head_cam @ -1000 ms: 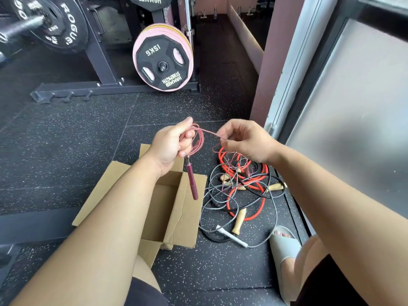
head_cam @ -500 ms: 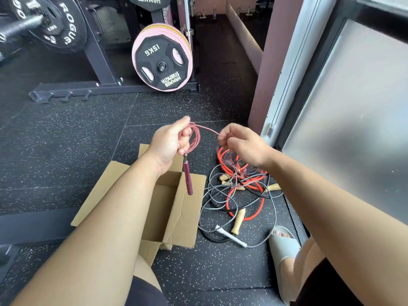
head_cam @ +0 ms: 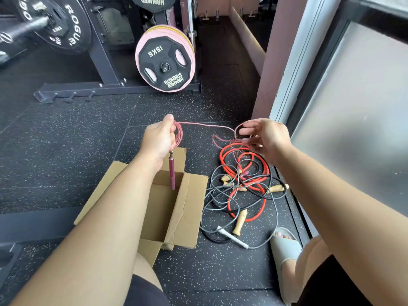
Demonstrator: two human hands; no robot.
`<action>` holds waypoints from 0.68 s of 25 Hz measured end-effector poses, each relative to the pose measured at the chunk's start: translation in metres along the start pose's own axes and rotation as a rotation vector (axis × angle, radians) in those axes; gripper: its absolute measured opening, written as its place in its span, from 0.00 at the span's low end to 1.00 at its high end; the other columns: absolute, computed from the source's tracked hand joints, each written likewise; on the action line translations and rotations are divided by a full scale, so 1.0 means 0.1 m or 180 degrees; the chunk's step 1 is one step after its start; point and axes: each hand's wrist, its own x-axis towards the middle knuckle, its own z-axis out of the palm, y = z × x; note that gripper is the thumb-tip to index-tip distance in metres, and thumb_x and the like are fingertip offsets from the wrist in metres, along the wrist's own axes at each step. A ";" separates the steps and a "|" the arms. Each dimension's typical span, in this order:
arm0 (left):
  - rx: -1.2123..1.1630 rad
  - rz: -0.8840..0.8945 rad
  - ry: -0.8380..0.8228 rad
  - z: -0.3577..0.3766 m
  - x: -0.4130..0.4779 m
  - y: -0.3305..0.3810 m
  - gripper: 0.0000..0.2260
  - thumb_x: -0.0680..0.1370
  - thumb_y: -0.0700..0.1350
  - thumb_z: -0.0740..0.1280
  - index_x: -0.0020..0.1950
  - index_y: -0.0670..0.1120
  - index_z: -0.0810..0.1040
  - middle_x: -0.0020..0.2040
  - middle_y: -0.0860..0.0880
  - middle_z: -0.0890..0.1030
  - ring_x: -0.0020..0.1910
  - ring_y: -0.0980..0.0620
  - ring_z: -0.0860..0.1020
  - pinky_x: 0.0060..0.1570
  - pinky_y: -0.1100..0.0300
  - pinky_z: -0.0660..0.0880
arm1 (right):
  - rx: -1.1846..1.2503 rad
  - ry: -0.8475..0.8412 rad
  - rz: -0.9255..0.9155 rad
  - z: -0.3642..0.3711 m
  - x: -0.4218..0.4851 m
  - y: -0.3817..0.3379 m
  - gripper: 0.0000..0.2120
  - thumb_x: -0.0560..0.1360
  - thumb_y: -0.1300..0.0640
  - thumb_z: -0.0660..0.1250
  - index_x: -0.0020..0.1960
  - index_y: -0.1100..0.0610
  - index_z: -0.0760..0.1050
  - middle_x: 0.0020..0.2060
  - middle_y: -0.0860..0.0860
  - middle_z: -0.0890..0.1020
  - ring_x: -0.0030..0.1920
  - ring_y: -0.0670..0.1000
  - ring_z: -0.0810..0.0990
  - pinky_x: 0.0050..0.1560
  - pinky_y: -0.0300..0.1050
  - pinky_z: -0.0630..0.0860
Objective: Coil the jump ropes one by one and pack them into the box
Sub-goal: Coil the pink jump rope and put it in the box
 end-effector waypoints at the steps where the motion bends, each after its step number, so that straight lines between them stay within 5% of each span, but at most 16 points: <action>1: 0.0042 -0.0012 -0.0049 -0.01 0.01 -0.01 0.19 0.84 0.51 0.59 0.34 0.48 0.66 0.22 0.55 0.62 0.23 0.53 0.60 0.26 0.61 0.60 | -0.0004 0.0121 0.0060 -0.02 0.01 0.01 0.18 0.75 0.63 0.54 0.47 0.56 0.83 0.37 0.51 0.86 0.30 0.52 0.79 0.35 0.41 0.69; 6: 0.0195 0.0011 -0.0576 0.03 -0.01 -0.08 0.18 0.84 0.54 0.59 0.37 0.48 0.69 0.24 0.54 0.63 0.25 0.53 0.62 0.30 0.60 0.63 | -0.0085 0.0281 0.0193 -0.08 0.04 0.04 0.20 0.74 0.63 0.54 0.48 0.53 0.84 0.37 0.49 0.86 0.26 0.49 0.76 0.32 0.40 0.63; 12: 0.0035 -0.0190 -0.1092 0.06 -0.06 -0.06 0.18 0.85 0.53 0.57 0.42 0.43 0.74 0.23 0.53 0.61 0.25 0.52 0.63 0.31 0.61 0.65 | -0.0446 0.0176 0.0126 -0.05 0.06 0.08 0.10 0.79 0.59 0.61 0.53 0.52 0.81 0.34 0.50 0.82 0.24 0.49 0.75 0.30 0.40 0.64; 14: -0.0076 -0.0347 -0.1457 0.06 -0.11 -0.01 0.18 0.85 0.53 0.56 0.41 0.44 0.73 0.23 0.53 0.60 0.25 0.52 0.62 0.30 0.62 0.65 | -0.1339 0.0232 -0.0411 -0.06 0.10 0.17 0.09 0.79 0.58 0.62 0.56 0.51 0.79 0.38 0.51 0.82 0.29 0.51 0.78 0.32 0.44 0.73; 17: -0.0273 -0.0603 -0.1849 0.07 -0.17 0.03 0.18 0.84 0.53 0.56 0.39 0.46 0.70 0.22 0.54 0.59 0.25 0.52 0.61 0.31 0.61 0.63 | -0.3133 -0.0160 -0.1730 -0.04 0.11 0.34 0.18 0.76 0.56 0.63 0.64 0.45 0.76 0.50 0.49 0.79 0.50 0.53 0.80 0.54 0.51 0.77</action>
